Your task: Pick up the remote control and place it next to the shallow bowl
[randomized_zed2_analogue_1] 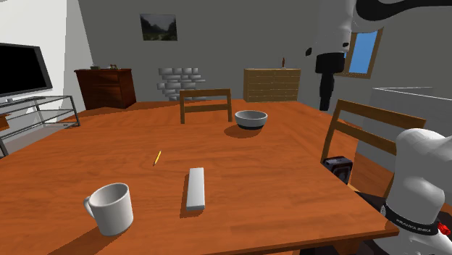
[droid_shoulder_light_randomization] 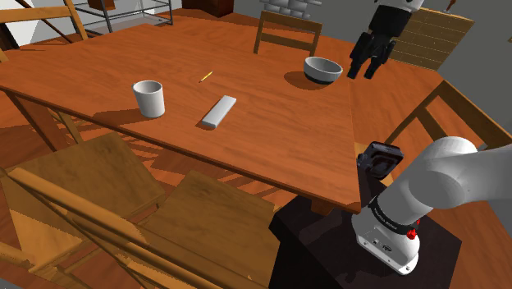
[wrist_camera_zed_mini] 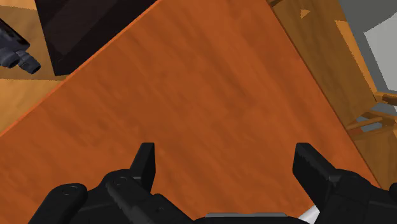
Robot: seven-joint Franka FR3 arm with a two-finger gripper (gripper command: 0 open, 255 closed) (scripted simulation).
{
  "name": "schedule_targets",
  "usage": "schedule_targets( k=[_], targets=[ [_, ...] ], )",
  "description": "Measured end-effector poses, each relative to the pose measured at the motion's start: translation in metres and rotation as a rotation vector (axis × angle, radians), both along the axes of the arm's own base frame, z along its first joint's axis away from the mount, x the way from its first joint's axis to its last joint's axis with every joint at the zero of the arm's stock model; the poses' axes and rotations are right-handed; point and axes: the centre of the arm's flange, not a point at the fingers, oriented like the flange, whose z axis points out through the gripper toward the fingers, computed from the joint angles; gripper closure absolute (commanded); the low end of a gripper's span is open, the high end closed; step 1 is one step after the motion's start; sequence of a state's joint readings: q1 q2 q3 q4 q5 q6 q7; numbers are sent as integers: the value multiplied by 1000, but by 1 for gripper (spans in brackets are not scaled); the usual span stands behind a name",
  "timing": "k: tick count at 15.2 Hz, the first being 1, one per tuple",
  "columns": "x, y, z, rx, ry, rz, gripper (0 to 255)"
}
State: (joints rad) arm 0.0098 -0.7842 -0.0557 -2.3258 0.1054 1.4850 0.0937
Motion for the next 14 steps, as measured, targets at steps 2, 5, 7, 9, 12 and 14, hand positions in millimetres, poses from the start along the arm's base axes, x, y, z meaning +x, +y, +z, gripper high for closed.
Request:
schedule_targets(
  k=[2, 5, 7, 9, 12, 14],
  targets=[
    [3, 5, -2, -2, 0, -8, 0],
    [25, 28, -15, -12, 1, -56, 0],
    [39, 46, -28, -19, 2, -94, 0],
    [54, 64, -40, -27, 1, -132, 0],
    [82, 86, -57, -38, 1, -190, 0],
    [98, 100, -68, -46, 1, -228, 0]
  ],
)
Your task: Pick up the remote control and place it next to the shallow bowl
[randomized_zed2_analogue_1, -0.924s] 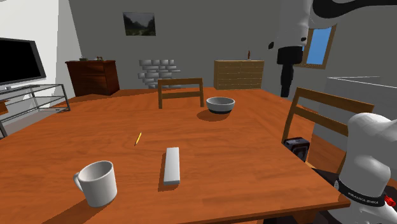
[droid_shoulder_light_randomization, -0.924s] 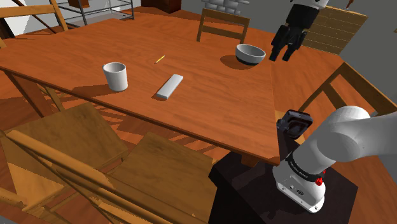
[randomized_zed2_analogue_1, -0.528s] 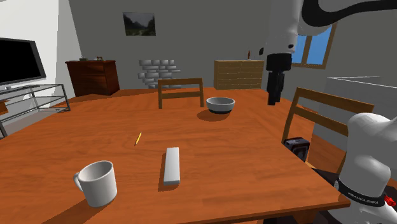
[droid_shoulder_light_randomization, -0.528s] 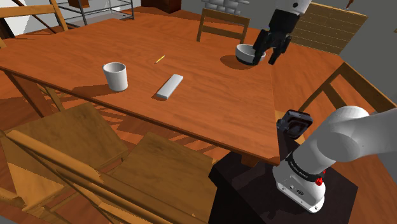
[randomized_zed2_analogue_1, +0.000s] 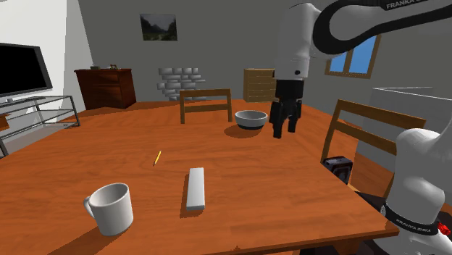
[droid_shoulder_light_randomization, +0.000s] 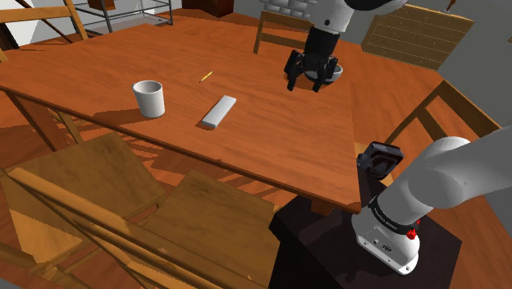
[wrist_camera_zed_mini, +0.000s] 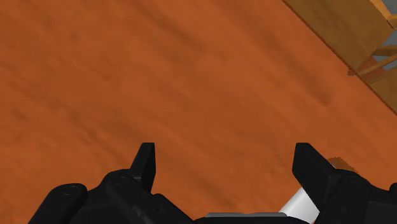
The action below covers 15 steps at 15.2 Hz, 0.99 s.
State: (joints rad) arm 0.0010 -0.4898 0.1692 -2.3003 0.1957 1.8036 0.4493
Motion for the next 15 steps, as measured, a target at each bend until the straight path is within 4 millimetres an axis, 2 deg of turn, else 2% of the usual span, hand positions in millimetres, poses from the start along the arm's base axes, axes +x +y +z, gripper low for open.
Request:
schedule_targets(
  k=[4, 15],
  targets=[
    [37, 33, -26, -15, 0, -77, 0],
    [151, 90, -95, -55, -1, -289, 0]
  ],
)
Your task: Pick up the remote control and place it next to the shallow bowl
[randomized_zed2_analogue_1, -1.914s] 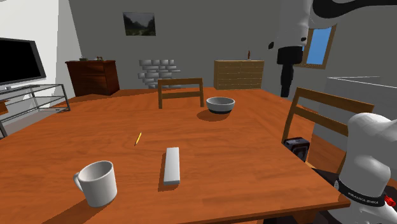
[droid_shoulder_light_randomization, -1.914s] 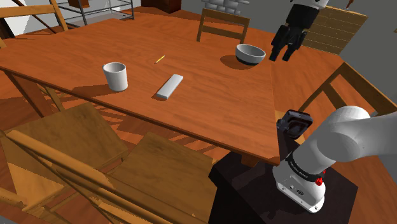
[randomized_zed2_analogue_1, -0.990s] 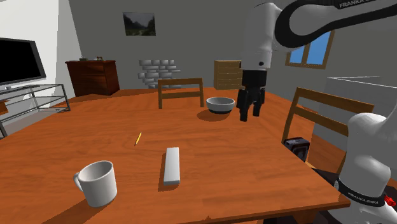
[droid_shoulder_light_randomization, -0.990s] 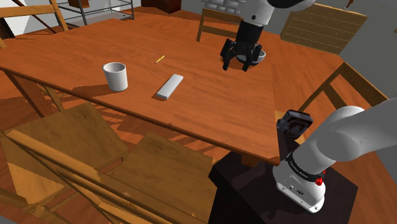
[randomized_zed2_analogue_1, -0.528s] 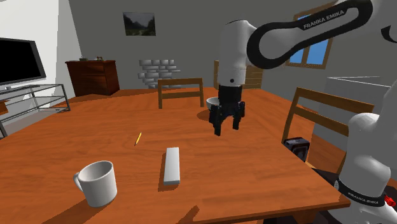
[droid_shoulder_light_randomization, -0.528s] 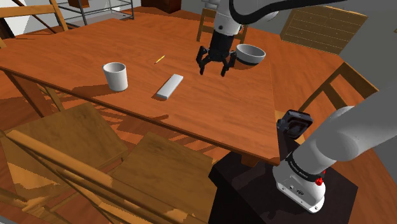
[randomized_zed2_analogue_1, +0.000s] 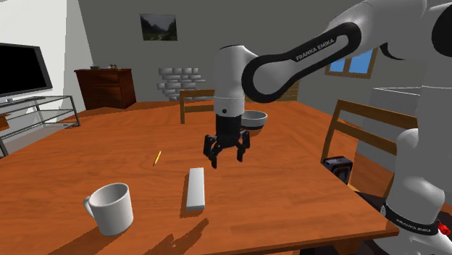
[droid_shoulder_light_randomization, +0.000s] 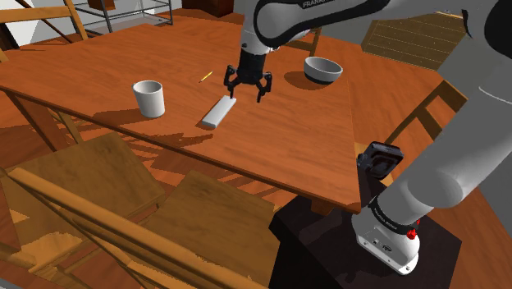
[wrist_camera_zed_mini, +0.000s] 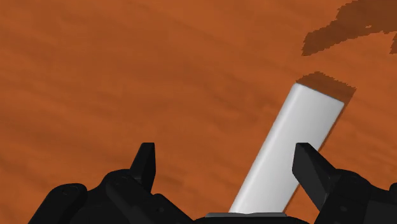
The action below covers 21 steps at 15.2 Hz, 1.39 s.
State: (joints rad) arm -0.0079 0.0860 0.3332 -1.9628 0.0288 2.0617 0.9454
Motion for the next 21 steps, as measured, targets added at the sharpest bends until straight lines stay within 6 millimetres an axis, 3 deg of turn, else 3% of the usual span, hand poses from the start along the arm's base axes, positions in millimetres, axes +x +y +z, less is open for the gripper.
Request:
schedule_targets(
  k=[9, 17, 21],
  targets=[
    [96, 27, -57, -33, 0, -171, 0],
    [108, 31, -100, -37, 0, -190, 0],
    [107, 30, -103, -37, 0, -190, 0]
  ],
)
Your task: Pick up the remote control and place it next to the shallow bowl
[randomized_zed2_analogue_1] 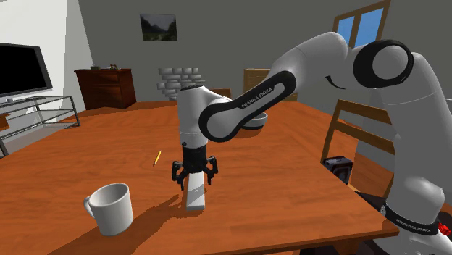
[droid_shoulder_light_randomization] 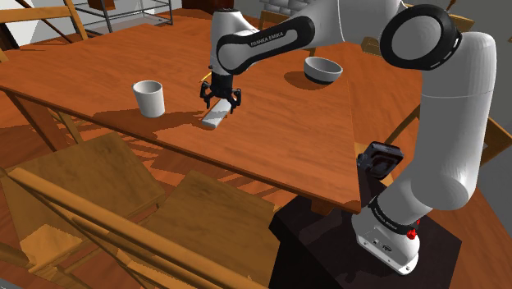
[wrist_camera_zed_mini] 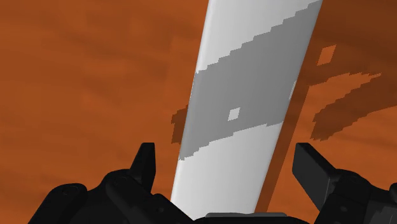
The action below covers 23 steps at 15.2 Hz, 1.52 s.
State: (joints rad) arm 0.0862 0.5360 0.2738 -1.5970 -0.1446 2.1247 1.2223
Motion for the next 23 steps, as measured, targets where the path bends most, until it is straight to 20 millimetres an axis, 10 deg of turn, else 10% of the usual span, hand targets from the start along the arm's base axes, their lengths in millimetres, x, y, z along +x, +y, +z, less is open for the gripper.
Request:
schedule_targets(
  k=[2, 3, 14, 23],
  targets=[
    [0, 0, 0, 0, 0, 0, 0],
    [0, 0, 0, 0, 0, 0, 255],
    [0, 0, 2, 0, 0, 0, 255],
    [0, 0, 47, 0, 0, 0, 255]
  ],
)
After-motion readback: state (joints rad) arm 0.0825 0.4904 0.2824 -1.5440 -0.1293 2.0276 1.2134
